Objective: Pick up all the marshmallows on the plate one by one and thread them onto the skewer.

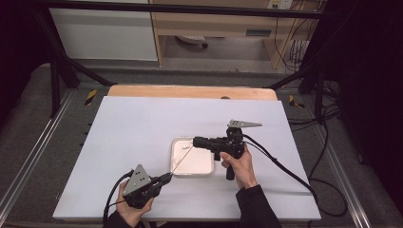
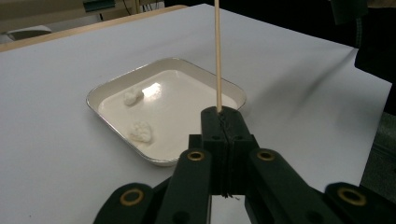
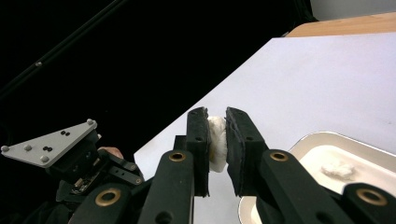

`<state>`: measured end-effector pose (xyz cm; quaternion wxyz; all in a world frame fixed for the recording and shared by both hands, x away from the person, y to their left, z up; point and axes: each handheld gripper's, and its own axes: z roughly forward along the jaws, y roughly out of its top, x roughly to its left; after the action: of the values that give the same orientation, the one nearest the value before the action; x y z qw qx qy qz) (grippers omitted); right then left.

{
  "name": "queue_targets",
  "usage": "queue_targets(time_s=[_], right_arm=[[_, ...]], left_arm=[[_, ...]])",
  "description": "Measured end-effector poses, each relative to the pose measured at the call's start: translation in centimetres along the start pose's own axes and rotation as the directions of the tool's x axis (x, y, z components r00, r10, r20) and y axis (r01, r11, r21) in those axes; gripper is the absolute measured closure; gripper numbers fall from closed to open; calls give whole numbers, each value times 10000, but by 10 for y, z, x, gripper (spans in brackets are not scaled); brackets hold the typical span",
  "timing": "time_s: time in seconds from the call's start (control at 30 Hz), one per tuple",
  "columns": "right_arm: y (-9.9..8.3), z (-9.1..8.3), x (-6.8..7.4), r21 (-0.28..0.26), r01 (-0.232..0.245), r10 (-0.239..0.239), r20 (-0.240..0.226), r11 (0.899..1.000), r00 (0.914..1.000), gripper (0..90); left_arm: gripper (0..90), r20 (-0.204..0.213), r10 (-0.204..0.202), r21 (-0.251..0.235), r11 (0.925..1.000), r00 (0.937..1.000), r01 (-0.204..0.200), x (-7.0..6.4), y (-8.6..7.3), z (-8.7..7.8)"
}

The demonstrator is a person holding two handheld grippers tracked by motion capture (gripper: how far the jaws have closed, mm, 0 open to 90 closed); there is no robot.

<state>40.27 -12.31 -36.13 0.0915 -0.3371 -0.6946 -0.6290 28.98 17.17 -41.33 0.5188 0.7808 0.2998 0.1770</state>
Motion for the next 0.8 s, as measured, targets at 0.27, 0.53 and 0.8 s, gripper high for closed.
queue_targets(time_s=[0.27, 0.53, 0.8], right_arm=[[-6, 4, 2, 65, -85, 87, -252, 9999, 9996, 815], [-11, 5, 4, 348, 239, -233, -188, 9991, 9996, 819], [-16, 8, 5, 365, 340, -332, -233, 9988, 9992, 823]], left_arm=[[891, -55, 107, 213, 9997, 9999, -106, 2, -2, 1], [892, -75, 313, 471, 9984, 9995, -309, 1, -2, 3], [892, -51, 263, 575, 9980, 9996, -259, 1, -3, 4]])
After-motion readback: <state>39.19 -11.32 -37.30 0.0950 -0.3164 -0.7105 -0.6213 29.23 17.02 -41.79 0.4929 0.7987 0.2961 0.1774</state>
